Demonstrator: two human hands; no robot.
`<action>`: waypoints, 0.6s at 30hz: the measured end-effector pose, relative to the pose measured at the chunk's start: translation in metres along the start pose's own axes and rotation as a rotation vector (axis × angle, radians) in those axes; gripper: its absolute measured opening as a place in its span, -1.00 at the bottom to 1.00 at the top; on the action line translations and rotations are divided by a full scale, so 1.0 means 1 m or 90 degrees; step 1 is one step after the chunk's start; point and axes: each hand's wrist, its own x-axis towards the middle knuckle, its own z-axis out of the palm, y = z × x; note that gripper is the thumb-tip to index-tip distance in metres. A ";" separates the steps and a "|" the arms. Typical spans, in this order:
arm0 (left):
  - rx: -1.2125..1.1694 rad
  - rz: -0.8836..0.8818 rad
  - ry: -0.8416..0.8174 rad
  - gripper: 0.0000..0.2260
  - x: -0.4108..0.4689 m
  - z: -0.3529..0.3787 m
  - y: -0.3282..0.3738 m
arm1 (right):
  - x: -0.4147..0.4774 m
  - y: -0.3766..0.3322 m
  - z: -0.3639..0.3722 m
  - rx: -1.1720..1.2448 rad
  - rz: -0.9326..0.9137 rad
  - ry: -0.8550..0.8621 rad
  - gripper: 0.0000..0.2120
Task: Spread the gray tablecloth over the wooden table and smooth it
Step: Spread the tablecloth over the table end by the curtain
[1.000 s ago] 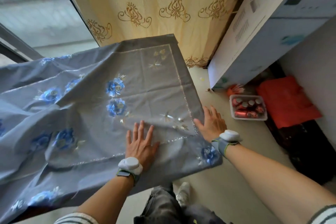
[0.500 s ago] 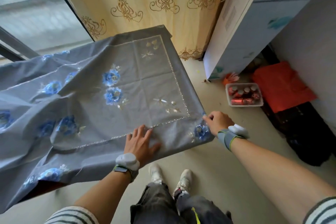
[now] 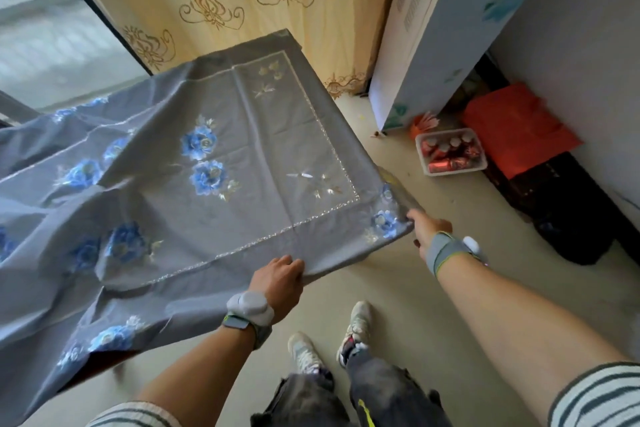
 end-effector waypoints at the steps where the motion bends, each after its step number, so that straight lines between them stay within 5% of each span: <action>1: -0.012 0.005 -0.011 -0.88 0.002 0.000 0.001 | 0.000 -0.001 -0.005 0.030 -0.016 0.010 -0.82; 9: -0.053 -0.009 -0.100 -0.96 0.019 0.002 -0.003 | -0.025 -0.015 -0.023 0.223 0.038 -0.121 -0.96; 12: -0.055 -0.014 -0.135 -0.96 0.024 0.001 -0.008 | -0.029 -0.013 -0.039 0.241 0.079 -0.184 -0.80; 16: -0.053 -0.026 -0.164 -0.91 0.024 0.001 -0.007 | -0.036 -0.002 -0.055 0.054 -0.171 0.193 -0.76; 18: -0.046 -0.042 -0.165 -0.89 0.022 0.004 -0.009 | -0.039 0.004 -0.059 -0.029 -0.238 0.270 -0.69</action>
